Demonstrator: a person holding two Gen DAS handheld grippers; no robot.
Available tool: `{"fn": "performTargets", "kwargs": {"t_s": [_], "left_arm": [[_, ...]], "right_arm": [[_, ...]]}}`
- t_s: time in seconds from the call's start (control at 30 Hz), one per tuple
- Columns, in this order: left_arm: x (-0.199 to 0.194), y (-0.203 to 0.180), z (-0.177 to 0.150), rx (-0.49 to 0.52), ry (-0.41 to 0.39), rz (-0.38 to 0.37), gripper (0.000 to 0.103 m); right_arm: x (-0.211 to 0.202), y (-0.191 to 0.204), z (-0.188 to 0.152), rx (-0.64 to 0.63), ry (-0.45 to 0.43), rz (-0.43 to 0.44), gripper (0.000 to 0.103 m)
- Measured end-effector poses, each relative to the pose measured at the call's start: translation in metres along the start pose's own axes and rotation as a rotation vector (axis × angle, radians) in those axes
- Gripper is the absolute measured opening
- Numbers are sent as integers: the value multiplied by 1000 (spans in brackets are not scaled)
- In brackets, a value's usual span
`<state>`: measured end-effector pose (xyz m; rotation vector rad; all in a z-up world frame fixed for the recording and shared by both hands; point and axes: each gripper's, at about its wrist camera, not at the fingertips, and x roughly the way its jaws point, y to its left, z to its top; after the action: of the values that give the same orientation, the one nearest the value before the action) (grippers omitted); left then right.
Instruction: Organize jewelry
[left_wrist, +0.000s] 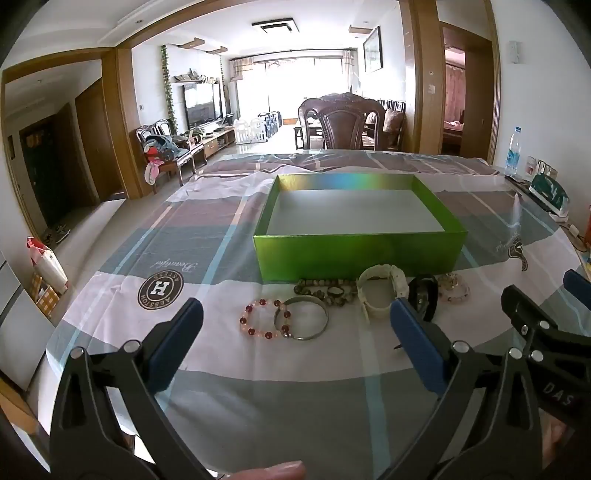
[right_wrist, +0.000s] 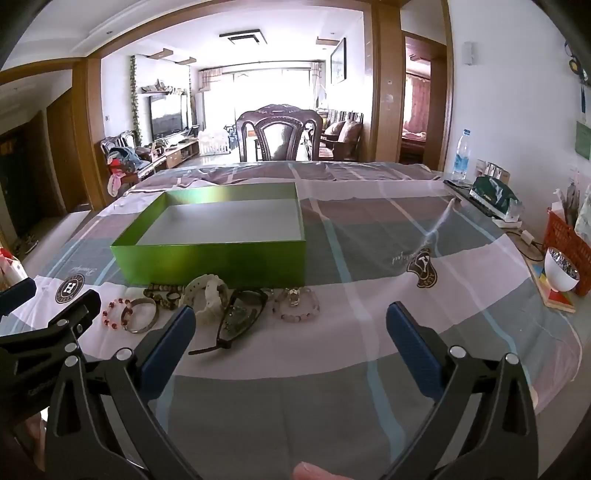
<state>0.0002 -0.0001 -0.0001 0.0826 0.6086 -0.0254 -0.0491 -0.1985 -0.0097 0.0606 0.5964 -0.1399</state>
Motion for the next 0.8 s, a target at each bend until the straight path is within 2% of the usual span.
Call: {"fn": "performTargets", "kwargs": {"t_s": [0.8], "left_arm": [[7,0,-4,4,8,1,100]], "right_arm": [[3,0,-1,0,2,1,101]]}}
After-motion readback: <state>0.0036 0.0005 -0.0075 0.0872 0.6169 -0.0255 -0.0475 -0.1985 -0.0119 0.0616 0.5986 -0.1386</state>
